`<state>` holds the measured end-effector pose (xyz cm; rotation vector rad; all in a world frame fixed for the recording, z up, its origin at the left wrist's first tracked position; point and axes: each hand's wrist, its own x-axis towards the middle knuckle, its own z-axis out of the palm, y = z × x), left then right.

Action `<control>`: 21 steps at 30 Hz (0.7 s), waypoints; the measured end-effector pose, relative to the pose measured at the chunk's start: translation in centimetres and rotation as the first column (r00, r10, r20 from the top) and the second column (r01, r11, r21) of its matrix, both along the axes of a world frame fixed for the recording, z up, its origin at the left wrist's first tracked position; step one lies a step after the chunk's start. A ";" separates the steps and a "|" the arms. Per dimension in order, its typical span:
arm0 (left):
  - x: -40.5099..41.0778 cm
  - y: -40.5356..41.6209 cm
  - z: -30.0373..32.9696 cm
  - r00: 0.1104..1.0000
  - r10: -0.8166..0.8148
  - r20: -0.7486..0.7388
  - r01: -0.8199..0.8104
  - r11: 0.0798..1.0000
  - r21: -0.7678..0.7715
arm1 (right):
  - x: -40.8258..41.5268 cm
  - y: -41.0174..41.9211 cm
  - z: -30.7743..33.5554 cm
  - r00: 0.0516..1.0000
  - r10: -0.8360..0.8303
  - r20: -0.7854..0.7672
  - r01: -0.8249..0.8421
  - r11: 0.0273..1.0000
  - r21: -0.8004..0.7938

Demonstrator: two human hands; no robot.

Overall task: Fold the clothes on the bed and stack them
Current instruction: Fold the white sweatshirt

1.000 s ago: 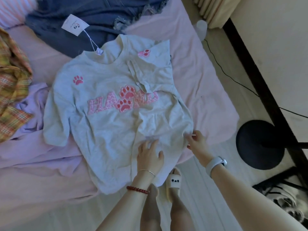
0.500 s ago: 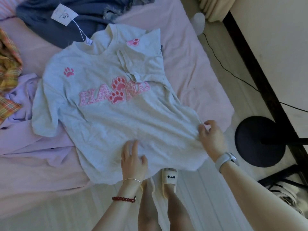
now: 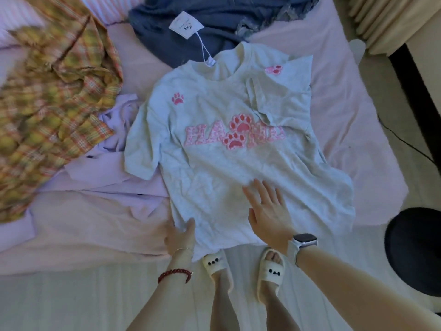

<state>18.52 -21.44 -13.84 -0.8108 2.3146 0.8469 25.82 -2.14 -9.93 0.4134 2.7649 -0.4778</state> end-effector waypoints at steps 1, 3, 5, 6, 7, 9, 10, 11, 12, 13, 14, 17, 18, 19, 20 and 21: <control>-0.1 0.4 0.2 0.998 0.009 -0.068 -0.004 0.997 0.073 | -0.8 -0.5 -0.2 1.000 0.009 0.000 -0.009 1.000 -0.014; 0.5 0.1 1.2 0.976 0.038 -0.213 0.003 0.982 0.188 | -1.9 -1.5 -0.3 0.998 0.035 0.050 -0.034 0.999 -0.017; 1.6 -2.0 2.1 0.982 0.034 -0.186 -0.004 0.987 0.159 | -2.6 -2.2 0.0 0.998 0.019 0.059 -0.021 0.999 0.032; 1.9 -3.2 2.3 0.996 -0.012 -0.083 0.018 0.997 0.080 | -2.9 -2.6 0.2 0.993 0.012 0.114 -0.020 0.997 0.070; 2.0 -4.8 2.1 0.997 -0.072 0.032 0.071 0.997 0.011 | -3.3 -3.0 0.5 0.981 0.003 0.192 -0.023 0.994 0.102; 0.8 -6.9 2.2 0.984 -0.162 0.070 0.165 0.986 -0.039 | -4.5 -3.7 0.9 0.977 -0.042 0.211 0.015 0.992 0.124; -0.6 -7.2 2.7 0.986 -0.163 -0.020 0.162 0.986 -0.037 | -5.4 -4.1 1.2 0.981 -0.068 0.183 0.045 0.991 0.126; -2.5 -7.0 3.3 0.975 -0.154 -0.158 0.150 0.988 -0.039 | -6.4 -4.6 1.4 0.985 -0.086 0.152 0.070 0.992 0.109; -4.5 -6.6 3.9 0.935 -0.154 -0.318 0.148 0.988 -0.044 | -7.5 -5.1 1.7 0.987 -0.077 0.139 0.067 0.995 0.080; -6.7 -6.1 4.5 0.876 -0.161 -0.454 0.150 0.987 -0.059 | -8.6 -5.6 1.8 0.989 -0.060 0.132 0.055 0.998 0.044; -8.8 -5.5 4.9 0.826 -0.181 -0.533 0.166 0.983 -0.078 | -9.7 -6.1 1.9 0.990 -0.045 0.133 0.045 0.999 0.004; -15.0 -4.1 5.0 0.889 -0.247 -0.386 0.230 0.969 -0.091 | -12.4 -7.5 2.4 0.995 -0.044 0.093 0.057 0.989 -0.136; -16.6 -3.8 4.8 0.941 -0.172 -0.292 0.180 0.984 0.002 | -13.1 -7.8 2.5 0.995 -0.061 0.073 0.074 0.978 -0.196; -18.0 -3.8 4.3 0.975 -0.063 -0.212 0.097 0.984 0.150 | -13.6 -8.2 2.7 0.995 -0.085 0.048 0.095 0.962 -0.256; -19.2 -3.8 4.3 0.987 0.007 -0.161 0.038 0.961 0.275 | -14.1 -8.5 2.9 0.994 -0.112 0.016 0.112 0.944 -0.311; -20.0 -4.0 4.4 0.987 0.034 -0.154 0.019 0.944 0.330 | -14.5 -8.7 3.1 0.990 -0.140 -0.018 0.124 0.926 -0.356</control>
